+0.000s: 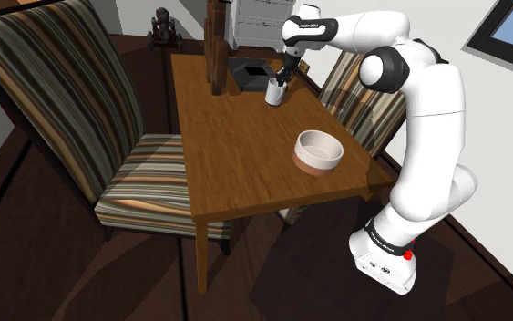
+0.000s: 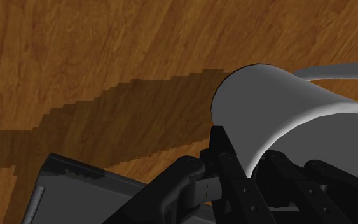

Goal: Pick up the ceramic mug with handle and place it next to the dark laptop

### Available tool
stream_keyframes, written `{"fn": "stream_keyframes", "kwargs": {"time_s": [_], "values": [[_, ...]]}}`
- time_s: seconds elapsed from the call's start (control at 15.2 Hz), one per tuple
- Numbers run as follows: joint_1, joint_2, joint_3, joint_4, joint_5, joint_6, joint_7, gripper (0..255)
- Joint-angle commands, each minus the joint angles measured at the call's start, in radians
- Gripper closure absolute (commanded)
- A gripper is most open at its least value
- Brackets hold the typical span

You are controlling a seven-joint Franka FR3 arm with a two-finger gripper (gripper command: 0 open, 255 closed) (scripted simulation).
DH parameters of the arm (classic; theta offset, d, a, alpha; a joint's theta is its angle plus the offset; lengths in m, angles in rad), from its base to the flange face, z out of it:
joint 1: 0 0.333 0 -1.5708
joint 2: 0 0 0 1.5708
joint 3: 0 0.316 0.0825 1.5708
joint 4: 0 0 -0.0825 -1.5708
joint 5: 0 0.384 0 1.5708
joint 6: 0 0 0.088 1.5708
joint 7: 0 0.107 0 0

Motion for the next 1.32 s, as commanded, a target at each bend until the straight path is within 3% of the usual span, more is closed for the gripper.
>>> {"fn": "stream_keyframes", "kwargs": {"time_s": [0.0,0.53,0.59,0.92,1.25], "values": [[-0.001,0.002,0.000,-0.024,0.002,0.026,-0.005,255],[-0.001,0.002,0.000,-0.024,0.002,0.026,-0.005,255],[-0.001,0.002,0.000,-0.024,0.002,0.026,-0.005,0],[-0.001,0.002,0.000,-0.024,0.002,0.026,-0.005,0],[-0.008,-0.027,-0.004,0.055,-0.004,-0.082,0.001,0]]}}
